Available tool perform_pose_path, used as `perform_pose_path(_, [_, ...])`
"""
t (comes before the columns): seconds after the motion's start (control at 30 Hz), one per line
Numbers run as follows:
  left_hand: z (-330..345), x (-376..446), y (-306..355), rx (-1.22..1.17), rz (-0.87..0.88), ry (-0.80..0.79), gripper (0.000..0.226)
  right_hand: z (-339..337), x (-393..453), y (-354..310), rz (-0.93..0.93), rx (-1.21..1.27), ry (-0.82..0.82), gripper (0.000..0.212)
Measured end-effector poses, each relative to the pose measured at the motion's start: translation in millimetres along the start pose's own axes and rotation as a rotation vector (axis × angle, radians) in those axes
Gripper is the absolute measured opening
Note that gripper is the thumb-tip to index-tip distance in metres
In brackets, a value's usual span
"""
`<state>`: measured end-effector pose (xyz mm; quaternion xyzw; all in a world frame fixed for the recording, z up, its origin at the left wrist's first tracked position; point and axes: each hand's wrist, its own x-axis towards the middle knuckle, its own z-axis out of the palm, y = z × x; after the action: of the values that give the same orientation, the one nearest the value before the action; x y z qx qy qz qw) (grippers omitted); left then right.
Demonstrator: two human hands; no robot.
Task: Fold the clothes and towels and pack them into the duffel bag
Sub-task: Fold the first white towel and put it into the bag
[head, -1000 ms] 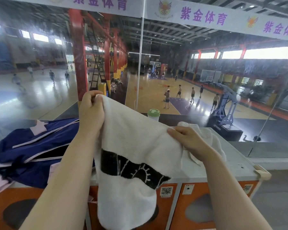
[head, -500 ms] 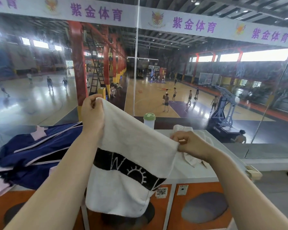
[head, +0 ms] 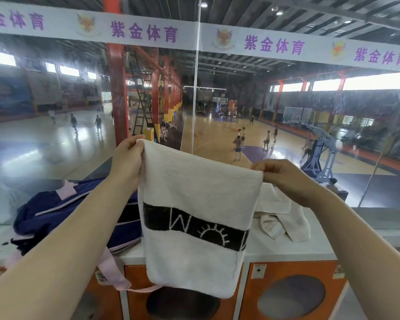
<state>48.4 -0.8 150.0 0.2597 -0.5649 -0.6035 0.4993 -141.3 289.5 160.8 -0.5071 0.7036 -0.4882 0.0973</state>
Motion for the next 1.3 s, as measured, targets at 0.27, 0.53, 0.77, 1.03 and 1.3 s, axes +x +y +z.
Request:
perform_pose_path(0.27, [0.6, 12.6, -4.5, -0.027, -0.038, 0.017, 0.019, -15.4, 0.4, -18.5, 0.037, 0.453, -0.056, 0.032])
perform_pose_path(0.53, [5.4, 21.5, -2.6, 0.189, 0.031, -0.072, 0.022, -33.3, 11.9, -30.5, 0.059, -0.326, -0.048, 0.021])
perform_pose_path(0.77, [34.3, 45.4, 17.6, 0.395, 0.158, -0.126, 0.018, -64.7, 40.5, -37.3, 0.023, -1.016, -0.024, 0.031])
perform_pose_path(1.03, [75.1, 73.2, 30.7, 0.206, 0.138, -0.125, 0.017, -81.5, 65.3, -32.9, -0.038, -0.971, 0.303, 0.011])
perform_pose_path(1.3, [95.8, 65.0, 37.8, 0.274, 0.217, -0.117, 0.026, -99.6, 61.9, -32.3, -0.015, -0.915, 0.442, 0.029])
